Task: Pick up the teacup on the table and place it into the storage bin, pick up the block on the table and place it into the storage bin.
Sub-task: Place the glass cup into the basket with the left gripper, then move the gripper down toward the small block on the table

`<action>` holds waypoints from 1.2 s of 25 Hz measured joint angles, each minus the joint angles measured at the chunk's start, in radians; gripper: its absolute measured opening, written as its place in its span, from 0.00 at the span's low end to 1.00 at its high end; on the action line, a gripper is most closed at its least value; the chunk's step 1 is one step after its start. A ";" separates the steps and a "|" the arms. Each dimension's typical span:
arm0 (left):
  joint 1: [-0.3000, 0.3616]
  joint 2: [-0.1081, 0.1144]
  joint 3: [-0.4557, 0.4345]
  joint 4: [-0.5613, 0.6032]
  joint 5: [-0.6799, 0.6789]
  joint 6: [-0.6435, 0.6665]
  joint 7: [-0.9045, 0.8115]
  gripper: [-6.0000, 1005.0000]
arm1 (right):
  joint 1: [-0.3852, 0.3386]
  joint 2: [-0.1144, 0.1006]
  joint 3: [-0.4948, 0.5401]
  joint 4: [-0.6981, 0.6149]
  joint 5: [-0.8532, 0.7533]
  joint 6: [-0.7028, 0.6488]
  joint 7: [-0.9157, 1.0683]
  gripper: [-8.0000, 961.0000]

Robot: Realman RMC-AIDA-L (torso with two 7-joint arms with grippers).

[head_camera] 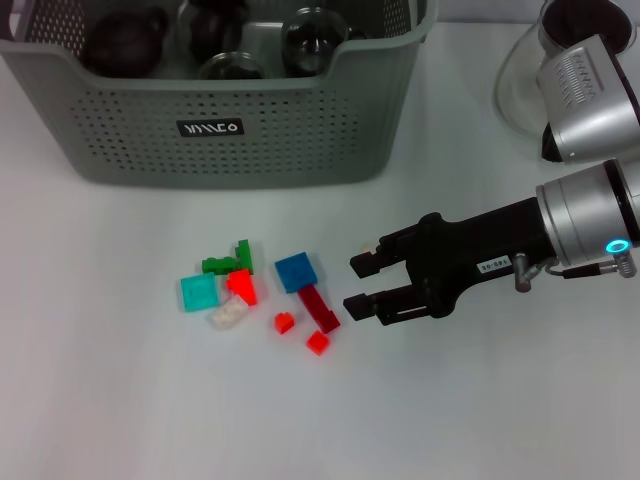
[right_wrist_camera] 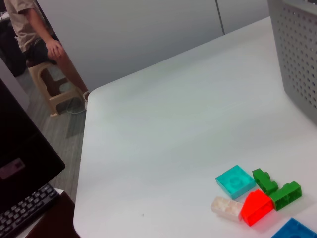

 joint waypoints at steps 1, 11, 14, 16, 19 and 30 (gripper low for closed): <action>0.017 -0.002 -0.010 0.050 -0.006 0.023 -0.001 0.66 | 0.000 0.000 0.000 0.000 0.000 0.000 0.000 0.61; 0.129 0.005 -0.176 0.437 -0.237 0.383 0.009 0.77 | 0.002 -0.007 0.018 -0.002 0.005 -0.004 0.000 0.61; 0.170 0.020 -0.239 0.491 -0.485 0.615 0.079 0.77 | 0.002 -0.009 0.039 -0.002 0.003 -0.007 -0.001 0.61; 0.198 0.021 -0.252 0.494 -0.604 0.739 0.135 0.77 | 0.000 -0.010 0.046 -0.001 0.001 -0.008 -0.003 0.61; 0.251 0.007 -0.251 0.467 -0.734 0.906 0.273 0.77 | -0.003 -0.012 0.050 -0.001 0.000 -0.008 -0.008 0.61; 0.436 -0.042 -0.181 0.184 -0.790 0.968 0.695 0.76 | 0.024 -0.013 0.049 -0.010 -0.079 0.032 -0.024 0.62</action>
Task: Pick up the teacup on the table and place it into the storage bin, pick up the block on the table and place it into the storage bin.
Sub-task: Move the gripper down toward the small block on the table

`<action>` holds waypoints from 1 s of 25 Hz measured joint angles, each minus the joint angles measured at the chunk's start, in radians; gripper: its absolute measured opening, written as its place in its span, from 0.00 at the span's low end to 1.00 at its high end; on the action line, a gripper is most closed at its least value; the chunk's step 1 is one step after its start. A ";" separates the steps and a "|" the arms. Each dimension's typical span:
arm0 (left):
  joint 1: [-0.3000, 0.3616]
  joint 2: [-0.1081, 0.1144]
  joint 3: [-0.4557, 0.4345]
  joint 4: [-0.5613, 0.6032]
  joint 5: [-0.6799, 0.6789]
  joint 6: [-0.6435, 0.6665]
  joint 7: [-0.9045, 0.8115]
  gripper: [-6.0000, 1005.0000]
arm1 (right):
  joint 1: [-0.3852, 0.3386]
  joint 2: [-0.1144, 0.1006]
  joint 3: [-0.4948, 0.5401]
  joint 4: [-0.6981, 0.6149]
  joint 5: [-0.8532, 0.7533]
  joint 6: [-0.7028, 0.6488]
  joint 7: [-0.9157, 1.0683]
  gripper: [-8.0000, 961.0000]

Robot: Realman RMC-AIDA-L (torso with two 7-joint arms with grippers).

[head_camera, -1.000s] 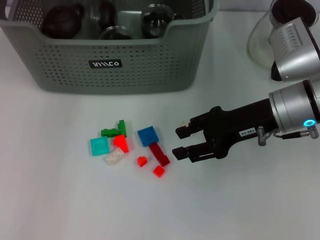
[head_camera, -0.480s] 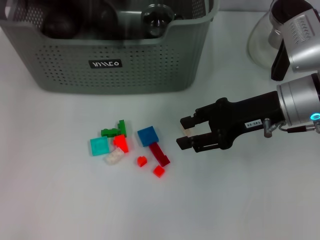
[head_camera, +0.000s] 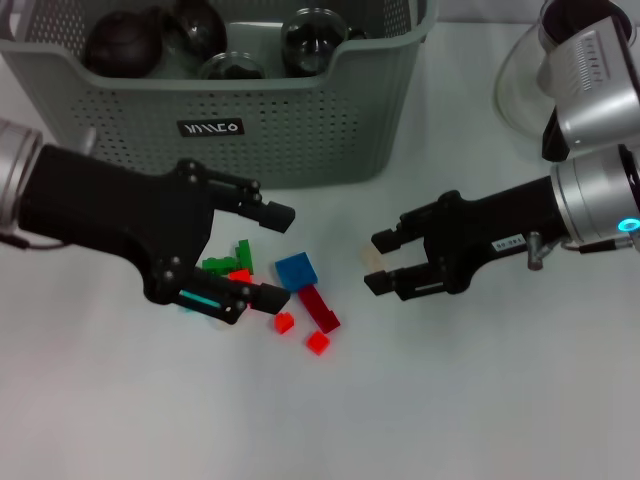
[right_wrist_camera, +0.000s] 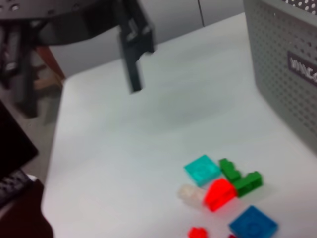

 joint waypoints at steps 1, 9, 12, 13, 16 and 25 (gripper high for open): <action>0.001 0.006 -0.019 -0.040 -0.001 0.000 0.021 0.76 | 0.006 0.001 -0.001 -0.001 -0.008 0.010 -0.008 0.62; 0.027 0.032 -0.240 -0.296 -0.002 -0.014 0.228 0.76 | 0.064 0.022 -0.008 -0.004 -0.123 0.074 -0.063 0.62; 0.072 0.020 -0.347 -0.341 -0.009 -0.038 0.305 0.76 | 0.089 0.027 -0.021 -0.005 -0.177 0.106 -0.067 0.62; 0.080 0.017 -0.362 -0.346 -0.009 -0.039 0.313 0.76 | 0.096 0.028 -0.034 -0.006 -0.188 0.119 -0.067 0.62; 0.101 0.007 -0.384 -0.355 -0.010 -0.041 0.334 0.76 | 0.111 0.027 -0.082 -0.016 -0.224 0.160 -0.070 0.62; 0.119 -0.014 -0.391 -0.397 -0.010 -0.100 0.330 0.77 | 0.142 0.030 -0.228 -0.048 -0.272 0.245 -0.069 0.64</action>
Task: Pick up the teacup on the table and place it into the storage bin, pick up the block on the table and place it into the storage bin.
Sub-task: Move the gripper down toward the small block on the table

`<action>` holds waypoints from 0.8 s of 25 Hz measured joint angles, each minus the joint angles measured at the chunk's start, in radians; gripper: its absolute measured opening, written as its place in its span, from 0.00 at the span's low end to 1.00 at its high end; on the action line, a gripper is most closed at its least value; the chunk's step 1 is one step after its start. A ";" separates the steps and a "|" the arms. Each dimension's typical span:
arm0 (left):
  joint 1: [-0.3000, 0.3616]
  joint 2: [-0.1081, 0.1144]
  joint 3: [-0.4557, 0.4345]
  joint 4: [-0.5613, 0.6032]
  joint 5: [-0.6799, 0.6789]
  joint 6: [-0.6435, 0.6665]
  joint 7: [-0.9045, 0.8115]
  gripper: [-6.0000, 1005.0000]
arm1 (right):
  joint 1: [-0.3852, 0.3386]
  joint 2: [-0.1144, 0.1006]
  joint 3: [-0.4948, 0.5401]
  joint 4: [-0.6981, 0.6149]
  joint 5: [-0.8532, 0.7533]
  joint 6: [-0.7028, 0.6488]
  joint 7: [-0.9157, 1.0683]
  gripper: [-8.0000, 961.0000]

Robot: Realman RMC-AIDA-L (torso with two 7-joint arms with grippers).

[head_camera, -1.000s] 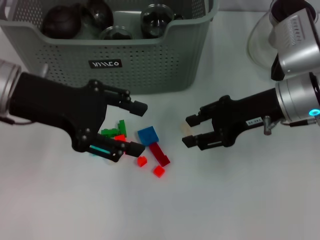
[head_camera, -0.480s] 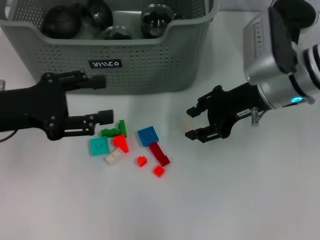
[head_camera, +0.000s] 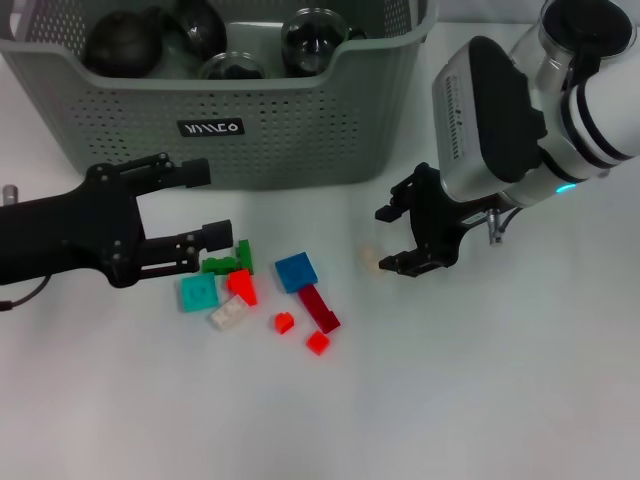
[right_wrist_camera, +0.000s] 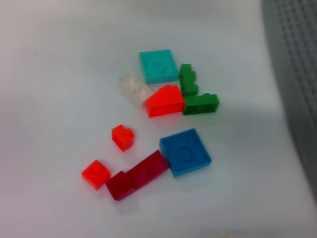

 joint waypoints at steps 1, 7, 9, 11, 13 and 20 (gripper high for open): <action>-0.001 0.000 -0.001 -0.007 -0.001 -0.003 -0.001 0.77 | 0.002 0.000 -0.008 -0.006 0.000 -0.009 0.003 0.64; -0.001 -0.001 -0.006 -0.015 -0.002 -0.021 -0.028 0.80 | 0.005 -0.002 -0.048 -0.023 -0.017 -0.018 0.005 0.77; 0.000 -0.001 -0.006 -0.015 -0.002 -0.026 -0.028 0.82 | 0.009 -0.002 -0.059 -0.023 -0.030 -0.019 0.002 0.85; 0.001 -0.001 -0.009 -0.015 -0.002 -0.028 -0.029 0.83 | 0.012 -0.001 -0.075 -0.023 -0.036 -0.018 -0.004 0.85; 0.001 -0.001 -0.014 -0.016 -0.003 -0.030 -0.033 0.85 | 0.016 0.000 -0.088 -0.023 -0.036 -0.015 -0.007 0.85; 0.002 -0.001 -0.020 -0.019 -0.003 -0.033 -0.039 0.86 | 0.033 0.001 -0.098 -0.012 -0.038 -0.002 -0.028 0.85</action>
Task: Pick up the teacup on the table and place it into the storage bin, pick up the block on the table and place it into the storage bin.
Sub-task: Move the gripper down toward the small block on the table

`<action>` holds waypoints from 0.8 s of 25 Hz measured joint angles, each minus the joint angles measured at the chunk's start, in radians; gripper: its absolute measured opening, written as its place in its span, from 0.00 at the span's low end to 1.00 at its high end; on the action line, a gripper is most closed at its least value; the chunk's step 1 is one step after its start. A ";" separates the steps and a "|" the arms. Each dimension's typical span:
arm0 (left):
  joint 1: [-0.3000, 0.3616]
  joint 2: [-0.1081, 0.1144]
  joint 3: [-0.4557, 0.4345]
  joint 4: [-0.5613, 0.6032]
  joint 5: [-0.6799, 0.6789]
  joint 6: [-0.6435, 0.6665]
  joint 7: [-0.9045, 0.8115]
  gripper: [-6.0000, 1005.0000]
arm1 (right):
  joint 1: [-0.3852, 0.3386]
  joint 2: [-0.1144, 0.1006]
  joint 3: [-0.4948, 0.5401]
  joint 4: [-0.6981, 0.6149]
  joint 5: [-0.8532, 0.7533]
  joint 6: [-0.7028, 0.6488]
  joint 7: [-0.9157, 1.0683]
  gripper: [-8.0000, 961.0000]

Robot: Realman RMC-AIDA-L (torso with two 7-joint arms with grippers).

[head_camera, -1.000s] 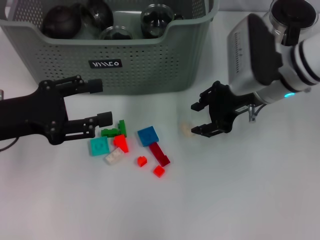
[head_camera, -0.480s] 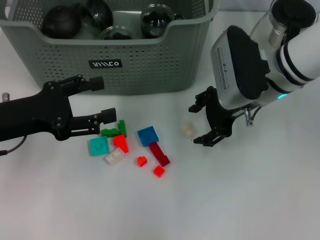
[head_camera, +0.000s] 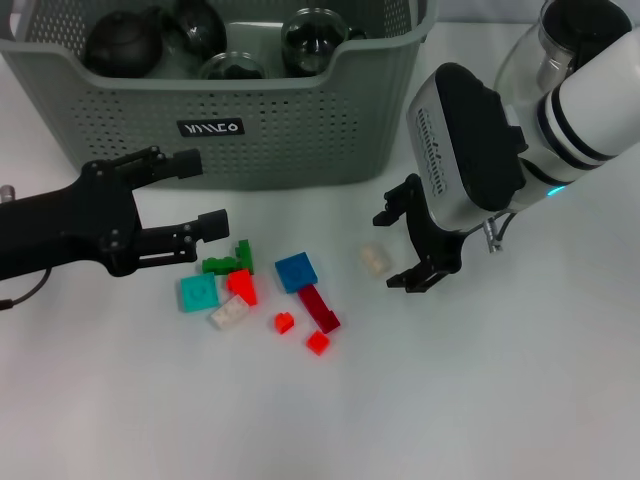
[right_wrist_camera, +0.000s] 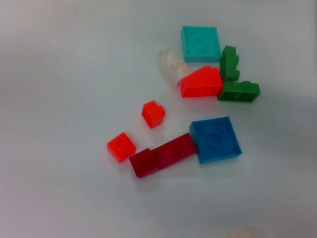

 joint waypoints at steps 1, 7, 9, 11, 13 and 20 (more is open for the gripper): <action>0.000 0.000 -0.001 -0.002 0.000 0.000 0.000 0.86 | 0.001 0.000 -0.002 0.001 0.000 0.003 -0.002 0.85; -0.001 0.000 -0.011 -0.009 0.000 -0.002 0.000 0.86 | 0.010 0.003 -0.009 0.017 0.001 0.019 -0.009 0.82; 0.000 0.000 -0.011 -0.010 0.000 -0.002 0.000 0.86 | 0.017 0.003 -0.009 0.035 0.002 0.021 -0.009 0.79; 0.000 0.000 -0.011 -0.010 0.000 -0.002 0.000 0.86 | 0.022 0.003 -0.009 0.047 0.003 0.021 -0.009 0.77; 0.000 0.000 -0.011 -0.010 0.000 -0.002 0.000 0.86 | 0.024 0.003 -0.010 0.050 0.004 0.022 -0.011 0.74; 0.002 0.000 -0.011 -0.020 0.000 -0.002 0.001 0.86 | 0.032 0.006 -0.011 0.071 0.007 0.045 -0.013 0.70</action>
